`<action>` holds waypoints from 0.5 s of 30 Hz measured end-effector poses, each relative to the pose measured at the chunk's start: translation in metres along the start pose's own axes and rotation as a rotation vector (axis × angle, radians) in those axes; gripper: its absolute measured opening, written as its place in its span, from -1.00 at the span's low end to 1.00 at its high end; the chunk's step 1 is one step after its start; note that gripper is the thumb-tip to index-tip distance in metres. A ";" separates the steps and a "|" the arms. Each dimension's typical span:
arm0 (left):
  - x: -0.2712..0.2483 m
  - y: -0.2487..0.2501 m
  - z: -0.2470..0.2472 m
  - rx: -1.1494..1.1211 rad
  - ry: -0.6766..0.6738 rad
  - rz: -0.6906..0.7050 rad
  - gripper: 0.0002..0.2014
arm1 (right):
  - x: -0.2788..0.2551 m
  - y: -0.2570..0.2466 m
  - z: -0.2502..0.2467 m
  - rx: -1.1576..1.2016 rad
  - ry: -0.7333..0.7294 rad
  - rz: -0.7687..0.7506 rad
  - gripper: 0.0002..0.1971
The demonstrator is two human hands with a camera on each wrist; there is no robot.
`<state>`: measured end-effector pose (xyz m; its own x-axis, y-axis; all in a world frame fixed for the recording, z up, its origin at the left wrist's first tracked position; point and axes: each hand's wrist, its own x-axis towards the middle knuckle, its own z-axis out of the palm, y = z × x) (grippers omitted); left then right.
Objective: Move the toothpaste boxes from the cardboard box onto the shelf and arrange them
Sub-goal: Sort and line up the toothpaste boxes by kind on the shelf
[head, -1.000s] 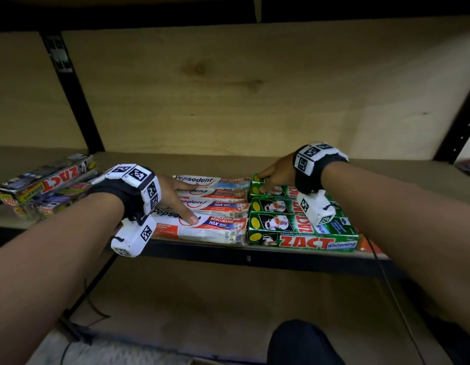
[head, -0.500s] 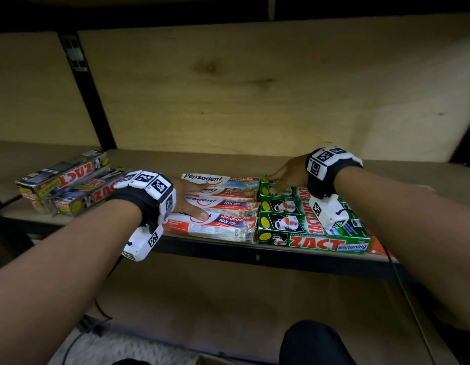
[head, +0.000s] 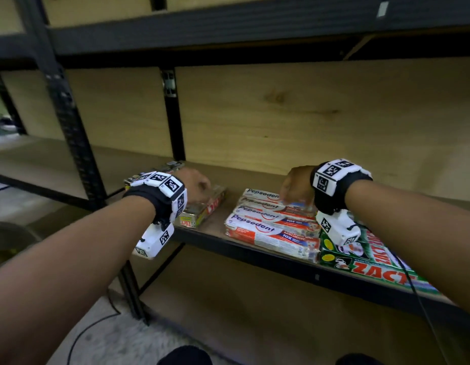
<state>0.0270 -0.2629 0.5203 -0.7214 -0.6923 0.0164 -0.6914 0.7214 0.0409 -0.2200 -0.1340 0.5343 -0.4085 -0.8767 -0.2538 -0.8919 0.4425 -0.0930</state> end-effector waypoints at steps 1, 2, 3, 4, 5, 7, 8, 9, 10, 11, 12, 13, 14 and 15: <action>-0.003 -0.011 -0.002 0.010 0.004 -0.027 -0.70 | 0.001 -0.016 -0.001 0.008 -0.001 -0.027 -0.81; -0.005 -0.022 -0.003 0.016 -0.004 -0.066 -0.72 | 0.001 -0.033 -0.002 0.028 -0.002 -0.059 -0.82; -0.008 -0.033 -0.002 0.022 -0.005 -0.104 -0.72 | 0.003 -0.048 -0.002 0.038 -0.008 -0.084 -0.81; -0.009 -0.044 -0.002 0.028 -0.006 -0.141 -0.71 | 0.004 -0.065 -0.003 0.051 -0.017 -0.108 -0.79; -0.011 -0.054 -0.002 0.038 -0.003 -0.162 -0.70 | 0.006 -0.081 -0.002 0.048 -0.026 -0.131 -0.77; -0.015 -0.071 0.000 0.042 -0.008 -0.189 -0.67 | 0.009 -0.110 0.003 0.040 -0.008 -0.185 -0.70; -0.016 -0.077 0.002 0.037 -0.007 -0.196 -0.65 | 0.011 -0.124 0.006 0.065 0.014 -0.199 -0.67; -0.017 -0.083 0.005 0.034 -0.001 -0.195 -0.64 | 0.014 -0.136 0.010 0.089 0.025 -0.207 -0.64; -0.017 -0.089 0.008 0.027 -0.001 -0.196 -0.61 | 0.017 -0.148 0.013 0.087 0.027 -0.215 -0.61; -0.017 -0.093 0.012 0.021 -0.006 -0.197 -0.60 | 0.022 -0.160 0.018 0.048 0.008 -0.206 -0.58; -0.015 -0.097 0.016 0.003 -0.012 -0.203 -0.57 | 0.026 -0.170 0.021 0.026 -0.019 -0.192 -0.55; -0.014 -0.100 0.021 -0.009 -0.018 -0.205 -0.55 | 0.035 -0.179 0.027 0.027 -0.038 -0.170 -0.52; -0.013 -0.102 0.025 -0.018 -0.026 -0.204 -0.53 | 0.044 -0.188 0.031 0.045 -0.044 -0.163 -0.49; -0.012 -0.103 0.029 -0.020 -0.032 -0.199 -0.50 | 0.053 -0.194 0.035 0.056 -0.039 -0.160 -0.41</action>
<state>0.1056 -0.3283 0.4865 -0.5716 -0.8202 -0.0252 -0.8198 0.5695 0.0597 -0.0617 -0.2601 0.5049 -0.2537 -0.9292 -0.2688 -0.9323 0.3090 -0.1882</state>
